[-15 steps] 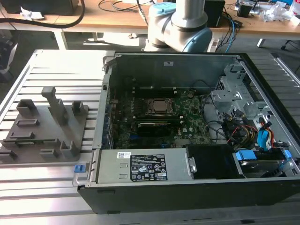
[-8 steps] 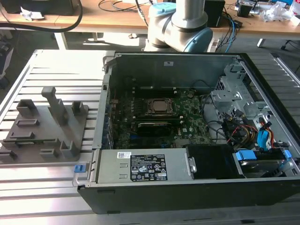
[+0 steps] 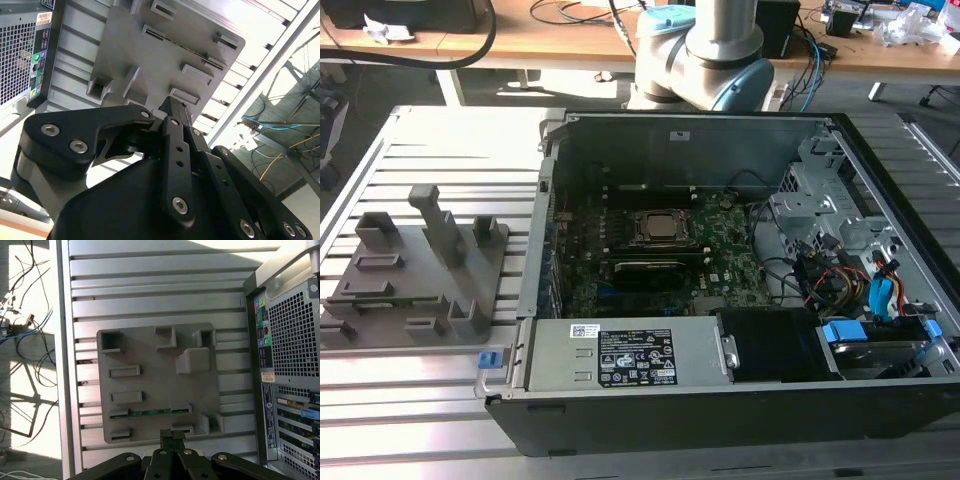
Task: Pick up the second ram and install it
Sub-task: 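Pick up the second ram and move it above second insertion slot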
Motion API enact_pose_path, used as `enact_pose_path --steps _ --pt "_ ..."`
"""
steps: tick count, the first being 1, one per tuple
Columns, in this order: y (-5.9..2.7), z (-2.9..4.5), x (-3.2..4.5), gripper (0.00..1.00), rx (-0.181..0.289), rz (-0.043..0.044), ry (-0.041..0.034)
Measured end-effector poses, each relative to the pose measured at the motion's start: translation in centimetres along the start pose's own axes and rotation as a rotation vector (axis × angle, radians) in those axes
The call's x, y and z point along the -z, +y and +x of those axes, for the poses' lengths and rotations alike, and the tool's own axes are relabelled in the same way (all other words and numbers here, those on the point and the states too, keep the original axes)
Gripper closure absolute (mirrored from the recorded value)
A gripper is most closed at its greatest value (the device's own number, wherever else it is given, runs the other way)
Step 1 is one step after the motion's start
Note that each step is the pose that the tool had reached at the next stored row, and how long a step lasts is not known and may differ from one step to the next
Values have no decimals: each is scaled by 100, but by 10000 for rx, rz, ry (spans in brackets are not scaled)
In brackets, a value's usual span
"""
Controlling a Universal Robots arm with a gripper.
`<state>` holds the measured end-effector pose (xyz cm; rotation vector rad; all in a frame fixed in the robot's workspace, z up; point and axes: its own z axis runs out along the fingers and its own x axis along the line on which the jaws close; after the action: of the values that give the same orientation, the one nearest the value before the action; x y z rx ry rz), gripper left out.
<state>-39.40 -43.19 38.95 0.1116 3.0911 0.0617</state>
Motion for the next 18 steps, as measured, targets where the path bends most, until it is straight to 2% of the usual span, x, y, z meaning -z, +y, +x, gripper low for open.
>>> enact_pose_path --steps 6,10,13,15,18 --pt "-1 1 0 89 108 -6 4" --pt "-1 2 0 89 1283 -54 53" --pt "-1 2 0 89 1712 -66 72" --pt "-1 2 0 89 1990 -34 83" --pt "-1 2 0 89 2199 -23 91"
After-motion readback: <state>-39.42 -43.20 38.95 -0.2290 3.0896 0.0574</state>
